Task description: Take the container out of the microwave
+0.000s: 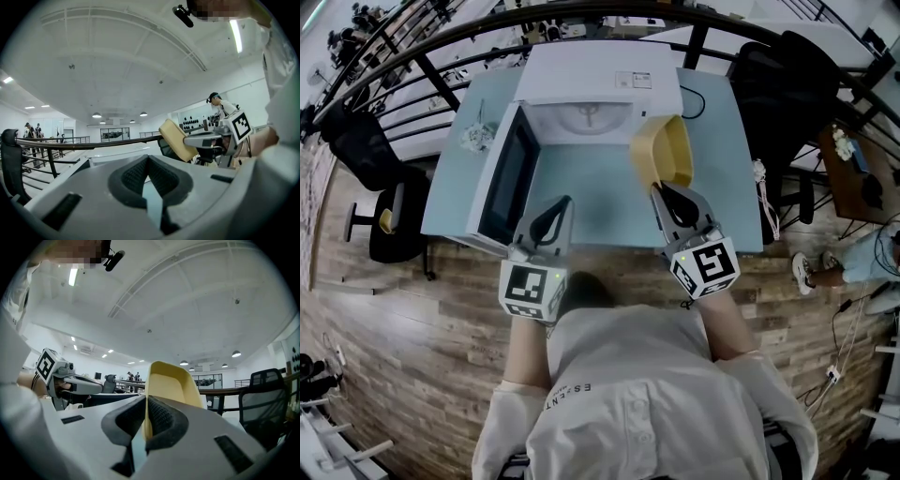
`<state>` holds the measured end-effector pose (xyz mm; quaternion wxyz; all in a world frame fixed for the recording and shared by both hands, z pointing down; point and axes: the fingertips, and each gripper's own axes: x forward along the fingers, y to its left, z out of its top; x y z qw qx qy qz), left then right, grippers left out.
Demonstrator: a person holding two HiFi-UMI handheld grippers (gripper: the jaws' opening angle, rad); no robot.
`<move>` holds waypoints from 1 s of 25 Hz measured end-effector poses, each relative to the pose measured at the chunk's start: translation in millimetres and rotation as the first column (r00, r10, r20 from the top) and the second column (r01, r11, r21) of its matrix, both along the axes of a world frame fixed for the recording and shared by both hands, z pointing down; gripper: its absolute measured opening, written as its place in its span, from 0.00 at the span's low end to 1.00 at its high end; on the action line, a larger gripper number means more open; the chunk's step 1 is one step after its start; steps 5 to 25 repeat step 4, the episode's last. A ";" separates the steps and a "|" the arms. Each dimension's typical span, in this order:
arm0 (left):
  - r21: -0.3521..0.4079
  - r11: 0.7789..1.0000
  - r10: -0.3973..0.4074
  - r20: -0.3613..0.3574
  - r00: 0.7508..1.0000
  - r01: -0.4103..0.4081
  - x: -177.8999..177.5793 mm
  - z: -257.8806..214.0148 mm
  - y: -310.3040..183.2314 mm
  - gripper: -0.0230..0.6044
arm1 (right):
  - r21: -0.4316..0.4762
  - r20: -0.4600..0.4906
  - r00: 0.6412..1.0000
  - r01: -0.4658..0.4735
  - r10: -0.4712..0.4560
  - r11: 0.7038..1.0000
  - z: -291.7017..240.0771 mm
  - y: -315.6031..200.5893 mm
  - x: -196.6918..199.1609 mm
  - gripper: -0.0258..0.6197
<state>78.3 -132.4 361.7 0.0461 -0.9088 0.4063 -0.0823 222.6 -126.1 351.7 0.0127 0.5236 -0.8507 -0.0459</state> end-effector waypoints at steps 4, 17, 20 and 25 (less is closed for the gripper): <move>-0.014 1.000 0.019 -0.009 1.000 -0.019 2.6 1.5 -2.6 0.03 | -0.004 0.003 1.000 -0.011 0.011 1.000 2.2 -3.3 2.1 0.08; -0.014 1.000 0.019 -0.009 1.000 -0.019 2.6 1.5 -2.6 0.03 | -0.004 0.003 1.000 -0.011 0.011 1.000 2.2 -3.3 2.1 0.08; -0.014 1.000 0.019 -0.009 1.000 -0.019 2.6 1.5 -2.6 0.03 | -0.004 0.003 1.000 -0.011 0.011 1.000 2.2 -3.3 2.1 0.08; -0.014 1.000 0.019 -0.009 1.000 -0.019 2.6 1.5 -2.6 0.03 | -0.004 0.003 1.000 -0.011 0.011 1.000 2.2 -3.3 2.1 0.08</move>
